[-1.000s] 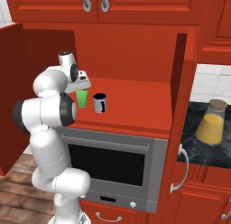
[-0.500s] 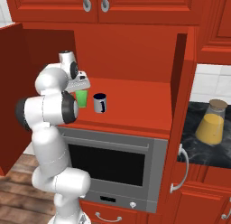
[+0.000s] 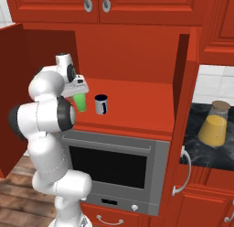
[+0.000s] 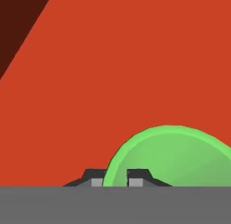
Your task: There is a tray on the dining counter. Grab the cup, mug, and pitcher and place them on the tray. The pitcher may be placed next to the tray if it cannot fit the tray.
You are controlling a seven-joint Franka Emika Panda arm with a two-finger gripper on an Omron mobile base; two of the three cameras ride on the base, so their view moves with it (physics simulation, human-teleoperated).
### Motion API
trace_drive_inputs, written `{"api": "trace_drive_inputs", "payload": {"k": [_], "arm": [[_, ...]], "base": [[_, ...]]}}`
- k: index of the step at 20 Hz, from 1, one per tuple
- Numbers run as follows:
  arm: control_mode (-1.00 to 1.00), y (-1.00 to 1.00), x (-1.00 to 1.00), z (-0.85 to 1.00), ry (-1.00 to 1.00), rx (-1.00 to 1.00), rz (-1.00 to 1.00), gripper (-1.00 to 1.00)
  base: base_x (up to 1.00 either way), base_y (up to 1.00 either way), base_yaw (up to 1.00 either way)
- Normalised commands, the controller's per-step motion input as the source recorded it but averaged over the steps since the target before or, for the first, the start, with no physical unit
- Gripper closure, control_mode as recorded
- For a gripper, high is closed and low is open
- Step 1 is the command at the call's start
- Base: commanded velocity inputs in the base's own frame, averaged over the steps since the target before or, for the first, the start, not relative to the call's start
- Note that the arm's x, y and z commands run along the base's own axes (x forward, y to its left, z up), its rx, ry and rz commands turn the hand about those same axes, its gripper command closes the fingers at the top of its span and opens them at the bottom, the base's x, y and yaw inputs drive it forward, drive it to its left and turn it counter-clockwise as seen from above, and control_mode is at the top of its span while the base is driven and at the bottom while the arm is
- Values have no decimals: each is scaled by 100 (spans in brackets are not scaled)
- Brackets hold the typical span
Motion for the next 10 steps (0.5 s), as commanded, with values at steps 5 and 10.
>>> {"api": "trace_drive_inputs", "payload": {"k": [5, 10], "arm": [[-100, -10, -54, -7, -1, 0, -9, 100], [-100, -15, -70, 0, -8, 0, -6, 100]], "base": [[0, 0, 0], [0, 0, 0]]}}
